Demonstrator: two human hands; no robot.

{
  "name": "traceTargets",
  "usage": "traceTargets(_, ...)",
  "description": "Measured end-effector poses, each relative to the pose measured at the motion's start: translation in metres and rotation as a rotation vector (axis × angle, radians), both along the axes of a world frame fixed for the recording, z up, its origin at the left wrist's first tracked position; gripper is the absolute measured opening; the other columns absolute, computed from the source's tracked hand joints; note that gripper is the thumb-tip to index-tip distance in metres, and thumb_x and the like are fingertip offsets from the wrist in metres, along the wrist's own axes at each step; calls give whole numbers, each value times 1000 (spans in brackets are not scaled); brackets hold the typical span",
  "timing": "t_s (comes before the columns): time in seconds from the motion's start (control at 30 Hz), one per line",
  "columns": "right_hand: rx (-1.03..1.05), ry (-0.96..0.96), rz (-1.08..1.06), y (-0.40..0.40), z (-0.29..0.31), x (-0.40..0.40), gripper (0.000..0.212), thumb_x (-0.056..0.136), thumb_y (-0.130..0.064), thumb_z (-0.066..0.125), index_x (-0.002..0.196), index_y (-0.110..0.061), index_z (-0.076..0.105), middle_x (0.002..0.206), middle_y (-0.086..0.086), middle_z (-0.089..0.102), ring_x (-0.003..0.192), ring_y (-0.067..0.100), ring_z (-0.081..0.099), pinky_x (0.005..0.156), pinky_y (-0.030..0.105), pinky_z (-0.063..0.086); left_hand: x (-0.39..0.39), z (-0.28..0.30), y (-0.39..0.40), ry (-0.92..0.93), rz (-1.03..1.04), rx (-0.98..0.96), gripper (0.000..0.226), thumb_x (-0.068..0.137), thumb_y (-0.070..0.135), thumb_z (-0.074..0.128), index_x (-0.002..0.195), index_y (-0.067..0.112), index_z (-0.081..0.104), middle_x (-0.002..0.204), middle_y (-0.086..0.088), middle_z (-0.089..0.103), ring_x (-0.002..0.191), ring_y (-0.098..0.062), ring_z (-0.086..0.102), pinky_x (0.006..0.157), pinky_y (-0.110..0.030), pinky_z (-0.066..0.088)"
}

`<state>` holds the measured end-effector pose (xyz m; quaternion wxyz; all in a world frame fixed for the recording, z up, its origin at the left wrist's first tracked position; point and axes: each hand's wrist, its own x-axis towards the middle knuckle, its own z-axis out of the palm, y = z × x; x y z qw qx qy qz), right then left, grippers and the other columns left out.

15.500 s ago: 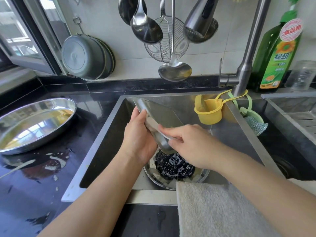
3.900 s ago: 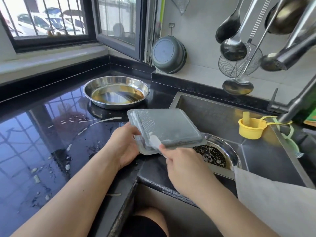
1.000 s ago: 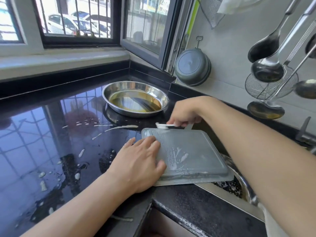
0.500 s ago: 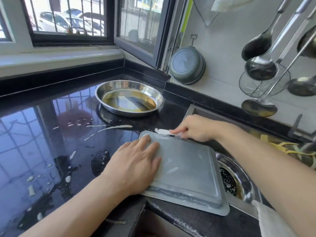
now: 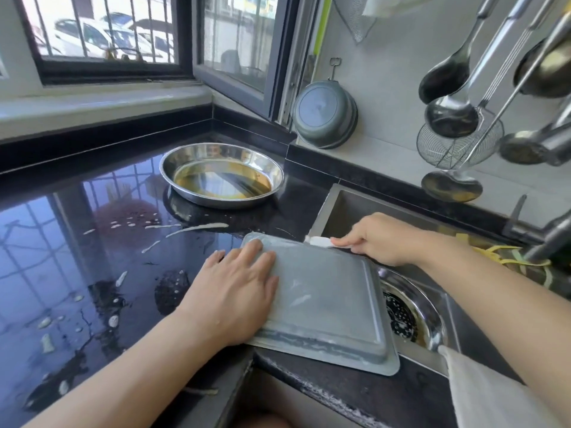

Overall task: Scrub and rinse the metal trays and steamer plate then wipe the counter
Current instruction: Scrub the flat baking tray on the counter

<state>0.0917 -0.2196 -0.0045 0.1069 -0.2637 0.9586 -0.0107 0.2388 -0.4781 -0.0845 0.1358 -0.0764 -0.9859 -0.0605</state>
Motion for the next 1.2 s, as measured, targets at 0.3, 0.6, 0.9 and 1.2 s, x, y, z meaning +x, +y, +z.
traceTargets(0.3,-136,65,-22,-82,15,28,42,102,-18,49,129,-45,64,133,0,65,118,26,59,99,38,51,-1,1,0,-32,11,22,56,98,54,15,134,31,51,132,5,50,111,-26,61,98,-45,45)
traceTargets(0.6,2,5,-199,-24,30,67,39,102,-24,49,126,-51,65,78,-9,55,62,13,46,62,25,41,-1,3,2,-62,19,10,59,96,54,10,134,30,49,133,5,45,113,-25,58,100,-44,43)
traceTargets(0.9,2,6,-155,-62,16,40,50,97,-12,50,125,-51,65,138,0,62,119,26,59,98,34,51,1,4,3,-59,27,21,58,96,54,9,132,31,48,134,5,46,116,-24,58,101,-45,43)
traceTargets(1.2,40,9,-245,-61,25,59,52,96,-15,44,125,-52,64,124,3,63,89,27,62,65,33,55,-2,0,1,-35,43,30,56,96,53,11,125,28,52,127,4,47,113,-25,58,98,-44,44)
